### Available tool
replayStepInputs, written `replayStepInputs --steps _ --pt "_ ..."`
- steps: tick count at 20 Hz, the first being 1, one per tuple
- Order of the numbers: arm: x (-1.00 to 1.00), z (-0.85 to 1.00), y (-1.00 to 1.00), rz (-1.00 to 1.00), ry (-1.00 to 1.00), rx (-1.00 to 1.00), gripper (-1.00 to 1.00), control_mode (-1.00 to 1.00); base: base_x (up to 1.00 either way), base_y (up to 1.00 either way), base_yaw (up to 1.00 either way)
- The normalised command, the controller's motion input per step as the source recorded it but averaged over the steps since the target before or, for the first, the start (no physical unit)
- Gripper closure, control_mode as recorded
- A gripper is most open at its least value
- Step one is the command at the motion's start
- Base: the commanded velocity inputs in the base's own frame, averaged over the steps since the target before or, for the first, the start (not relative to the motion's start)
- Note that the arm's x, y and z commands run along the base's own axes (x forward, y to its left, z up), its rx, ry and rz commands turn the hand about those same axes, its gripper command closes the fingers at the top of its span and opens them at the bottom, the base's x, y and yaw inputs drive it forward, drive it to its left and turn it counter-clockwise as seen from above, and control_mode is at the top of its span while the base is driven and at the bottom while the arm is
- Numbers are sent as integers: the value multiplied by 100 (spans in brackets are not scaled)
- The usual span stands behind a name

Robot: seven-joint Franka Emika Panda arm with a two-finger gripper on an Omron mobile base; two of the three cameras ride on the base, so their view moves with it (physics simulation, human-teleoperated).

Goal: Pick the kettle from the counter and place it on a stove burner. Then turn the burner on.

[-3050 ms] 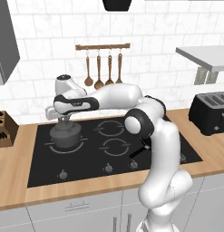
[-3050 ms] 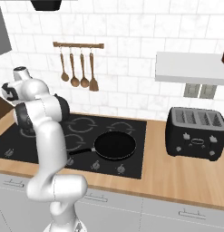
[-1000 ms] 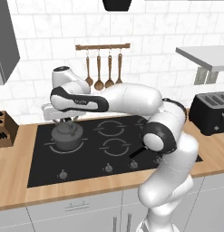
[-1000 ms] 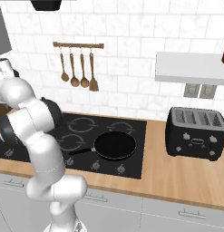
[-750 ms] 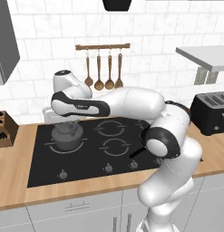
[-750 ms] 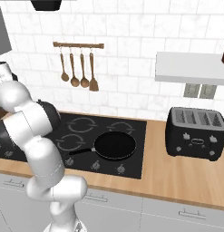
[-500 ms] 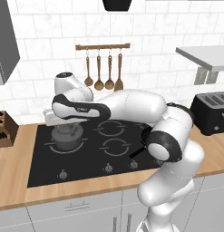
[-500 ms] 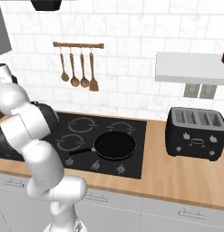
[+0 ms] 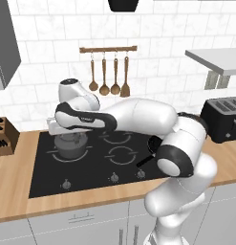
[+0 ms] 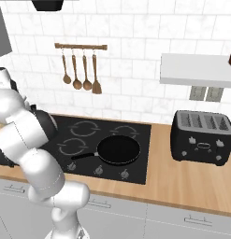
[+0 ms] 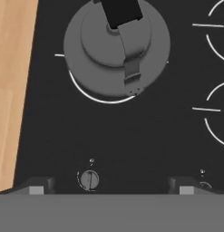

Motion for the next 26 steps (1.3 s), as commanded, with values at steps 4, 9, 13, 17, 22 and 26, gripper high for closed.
replayStepInputs --steps 4,9,13,17,22,26 --pt "0 -29 1 -2 12 0 -100 -100 0 0 0" --pt "-3 -53 0 0 26 1 -100 -100 0 0 0" --pt "-11 -17 0 0 3 0 -100 -100 0 0 0" --pt "-10 -12 1 0 5 0 -100 -100 0 0 0" --pt "-7 -15 9 0 13 0 -100 -100 0 0 0" --pt "0 -11 26 0 25 -9 -100 -100 0 0 0"
